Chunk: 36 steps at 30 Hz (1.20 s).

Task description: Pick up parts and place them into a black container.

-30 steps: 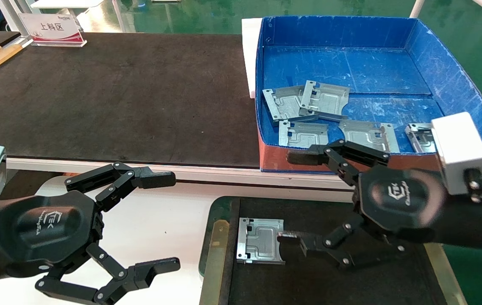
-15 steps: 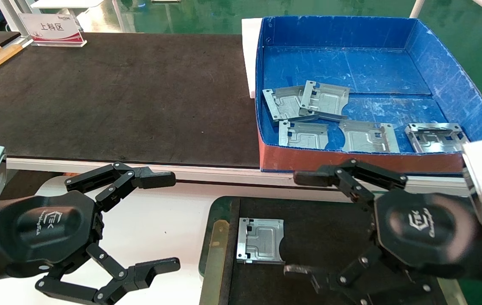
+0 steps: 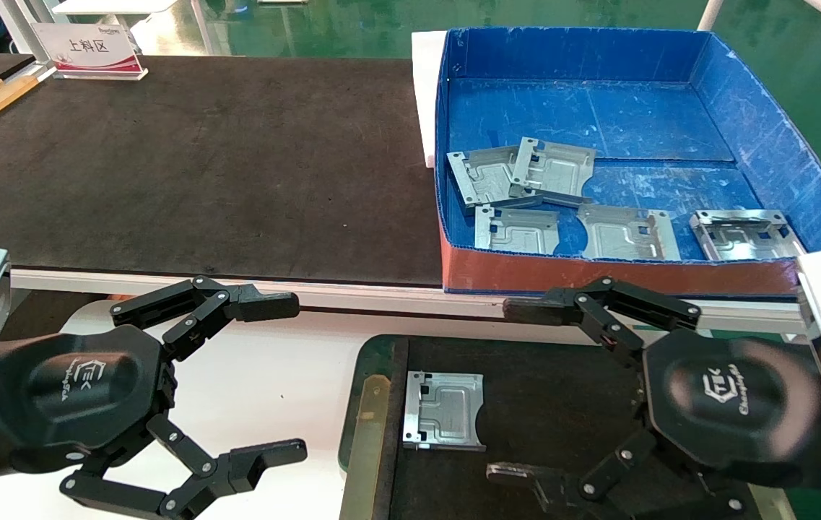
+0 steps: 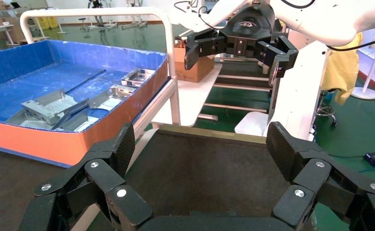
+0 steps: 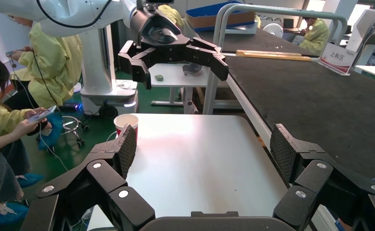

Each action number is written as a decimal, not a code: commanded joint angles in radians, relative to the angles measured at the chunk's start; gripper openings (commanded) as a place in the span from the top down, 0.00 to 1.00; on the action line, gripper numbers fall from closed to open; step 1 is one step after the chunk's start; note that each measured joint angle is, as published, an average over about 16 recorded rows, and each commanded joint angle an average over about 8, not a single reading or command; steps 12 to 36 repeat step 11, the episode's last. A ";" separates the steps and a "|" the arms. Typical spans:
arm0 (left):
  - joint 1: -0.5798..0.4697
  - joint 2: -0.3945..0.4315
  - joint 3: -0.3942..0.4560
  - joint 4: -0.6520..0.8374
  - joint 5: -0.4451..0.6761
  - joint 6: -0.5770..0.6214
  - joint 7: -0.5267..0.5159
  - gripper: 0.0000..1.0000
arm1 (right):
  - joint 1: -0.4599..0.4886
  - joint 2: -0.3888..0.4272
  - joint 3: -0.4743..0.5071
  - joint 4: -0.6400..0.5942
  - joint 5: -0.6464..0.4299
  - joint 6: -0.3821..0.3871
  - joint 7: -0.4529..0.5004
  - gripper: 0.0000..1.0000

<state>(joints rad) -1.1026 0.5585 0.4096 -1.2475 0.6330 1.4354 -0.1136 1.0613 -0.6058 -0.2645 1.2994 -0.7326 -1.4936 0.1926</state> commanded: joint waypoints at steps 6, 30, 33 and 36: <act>0.000 0.000 0.000 0.000 0.000 0.000 0.000 0.00 | 0.007 -0.003 -0.007 -0.008 0.000 0.000 -0.003 0.00; 0.000 0.000 0.000 0.000 0.000 0.000 0.000 0.00 | 0.009 -0.004 -0.010 -0.011 0.000 -0.001 -0.004 0.00; 0.000 0.000 0.000 0.000 0.000 0.000 0.000 0.00 | 0.009 -0.004 -0.010 -0.011 0.000 -0.001 -0.004 0.00; 0.000 0.000 0.000 0.000 0.000 0.000 0.000 0.00 | 0.009 -0.004 -0.010 -0.011 0.000 -0.001 -0.004 0.00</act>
